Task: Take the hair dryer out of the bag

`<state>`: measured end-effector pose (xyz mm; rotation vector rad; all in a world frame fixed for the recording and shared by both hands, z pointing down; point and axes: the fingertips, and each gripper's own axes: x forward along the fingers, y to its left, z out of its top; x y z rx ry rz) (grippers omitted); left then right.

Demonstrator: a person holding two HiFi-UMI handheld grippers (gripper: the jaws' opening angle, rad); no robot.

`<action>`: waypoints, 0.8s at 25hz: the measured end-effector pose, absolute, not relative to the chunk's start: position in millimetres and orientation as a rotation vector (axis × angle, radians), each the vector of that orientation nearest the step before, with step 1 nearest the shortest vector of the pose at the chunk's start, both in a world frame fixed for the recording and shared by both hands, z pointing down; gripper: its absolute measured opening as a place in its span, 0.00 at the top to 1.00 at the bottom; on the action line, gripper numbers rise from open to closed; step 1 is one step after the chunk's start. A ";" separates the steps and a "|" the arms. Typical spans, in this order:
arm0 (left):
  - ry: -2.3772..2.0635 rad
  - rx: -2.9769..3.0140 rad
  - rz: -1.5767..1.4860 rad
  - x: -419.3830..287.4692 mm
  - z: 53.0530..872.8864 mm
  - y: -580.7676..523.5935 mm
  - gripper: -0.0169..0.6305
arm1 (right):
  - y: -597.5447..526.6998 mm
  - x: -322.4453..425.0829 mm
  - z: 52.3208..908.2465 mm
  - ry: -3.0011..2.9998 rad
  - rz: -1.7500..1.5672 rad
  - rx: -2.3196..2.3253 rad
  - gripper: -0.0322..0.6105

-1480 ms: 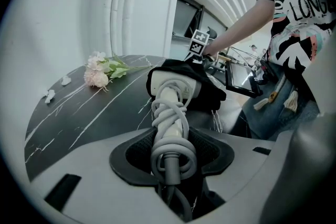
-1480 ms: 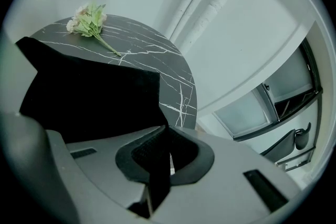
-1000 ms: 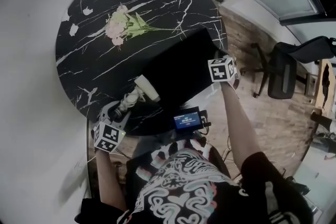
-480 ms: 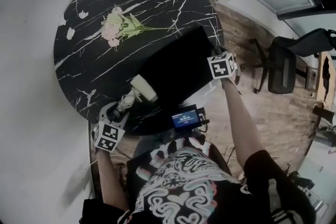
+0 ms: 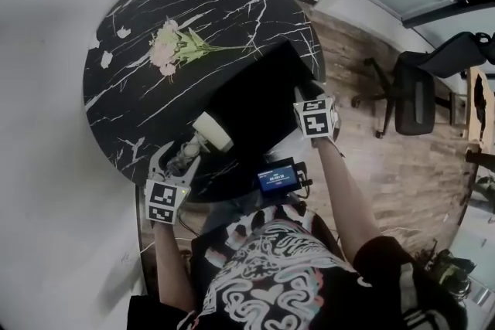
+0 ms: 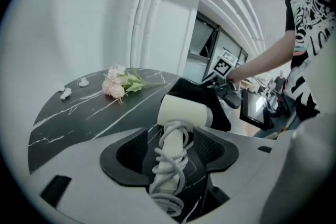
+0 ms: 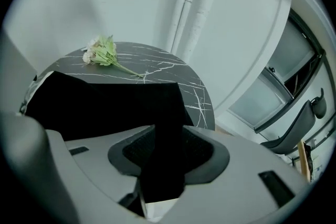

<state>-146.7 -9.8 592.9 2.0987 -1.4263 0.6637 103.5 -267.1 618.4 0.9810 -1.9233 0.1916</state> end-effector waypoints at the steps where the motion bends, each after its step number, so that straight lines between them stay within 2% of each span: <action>1: -1.450 2.112 0.640 -145.4 585.2 -15.7 0.56 | -262.5 102.0 614.3 -1.939 0.196 0.991 0.76; 7: -1.549 2.173 0.580 -140.2 556.2 -34.7 0.57 | -227.2 83.7 589.4 -2.045 0.223 1.008 0.77; 11: -1.596 2.182 0.572 -139.9 544.7 -36.4 0.66 | -205.4 68.4 572.8 -2.106 0.219 0.984 0.78; 15: -1.656 2.182 0.573 -142.0 535.1 -36.7 0.80 | -184.3 51.7 555.7 -2.219 0.250 0.932 0.90; 20: -1.743 2.196 0.611 -138.0 514.7 -38.4 0.90 | -164.8 51.6 536.2 -2.270 0.202 0.926 0.91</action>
